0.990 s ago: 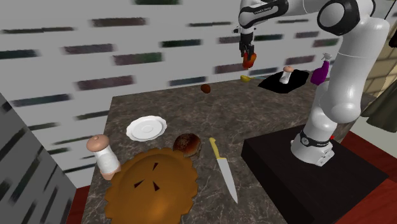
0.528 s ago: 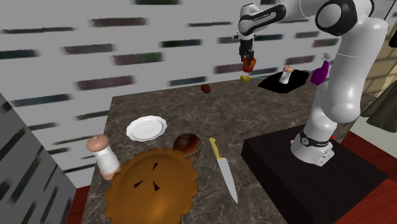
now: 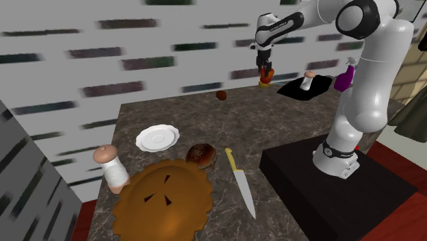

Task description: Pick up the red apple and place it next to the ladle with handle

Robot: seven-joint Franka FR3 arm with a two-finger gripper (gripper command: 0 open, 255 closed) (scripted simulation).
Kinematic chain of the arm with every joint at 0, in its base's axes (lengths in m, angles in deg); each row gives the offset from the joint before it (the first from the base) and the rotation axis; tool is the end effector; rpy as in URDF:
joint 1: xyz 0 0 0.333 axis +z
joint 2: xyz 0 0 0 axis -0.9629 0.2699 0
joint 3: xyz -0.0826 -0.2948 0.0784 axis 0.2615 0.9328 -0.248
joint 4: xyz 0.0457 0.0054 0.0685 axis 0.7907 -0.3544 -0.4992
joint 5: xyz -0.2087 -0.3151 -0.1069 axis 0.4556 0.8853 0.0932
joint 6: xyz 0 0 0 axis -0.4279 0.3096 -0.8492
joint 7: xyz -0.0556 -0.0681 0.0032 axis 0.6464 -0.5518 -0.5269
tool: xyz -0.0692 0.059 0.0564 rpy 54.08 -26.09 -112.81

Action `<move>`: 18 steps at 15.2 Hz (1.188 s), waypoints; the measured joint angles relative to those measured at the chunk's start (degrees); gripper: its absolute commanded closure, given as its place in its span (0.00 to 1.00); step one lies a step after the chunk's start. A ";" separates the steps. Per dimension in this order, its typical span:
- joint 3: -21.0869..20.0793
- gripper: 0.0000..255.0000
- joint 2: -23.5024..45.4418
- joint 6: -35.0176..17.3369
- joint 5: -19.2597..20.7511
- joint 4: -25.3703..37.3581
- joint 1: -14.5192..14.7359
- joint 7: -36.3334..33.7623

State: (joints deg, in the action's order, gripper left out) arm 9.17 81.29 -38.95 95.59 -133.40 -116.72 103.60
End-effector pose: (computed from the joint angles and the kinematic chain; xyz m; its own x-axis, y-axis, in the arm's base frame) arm 0.0761 -0.5722 0.4485 0.9822 -0.0827 -0.1687 -0.0773 -0.9963 0.0387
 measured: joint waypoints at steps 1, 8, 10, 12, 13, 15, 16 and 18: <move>0.02 1.00 -0.09 -0.74 0.10 -0.81 0.00 -0.10; -0.16 1.00 2.31 -5.81 -1.33 -3.96 -0.41 0.16; -0.19 1.00 3.24 -7.40 -1.93 -4.78 -0.72 0.56; -0.38 1.00 3.99 -8.65 -2.39 -5.45 -0.75 0.51; -0.46 1.00 4.45 -9.43 -2.70 -5.84 -0.86 0.63; -0.60 1.00 5.41 -10.87 -3.34 -6.50 -1.12 0.94; -0.67 1.00 5.73 -11.54 -3.55 -6.91 -1.18 1.00; -0.84 1.00 6.66 -12.86 -4.19 -7.45 -1.48 1.35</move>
State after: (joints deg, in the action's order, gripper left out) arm 8.33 87.95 -51.81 91.40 -140.85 -118.20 104.95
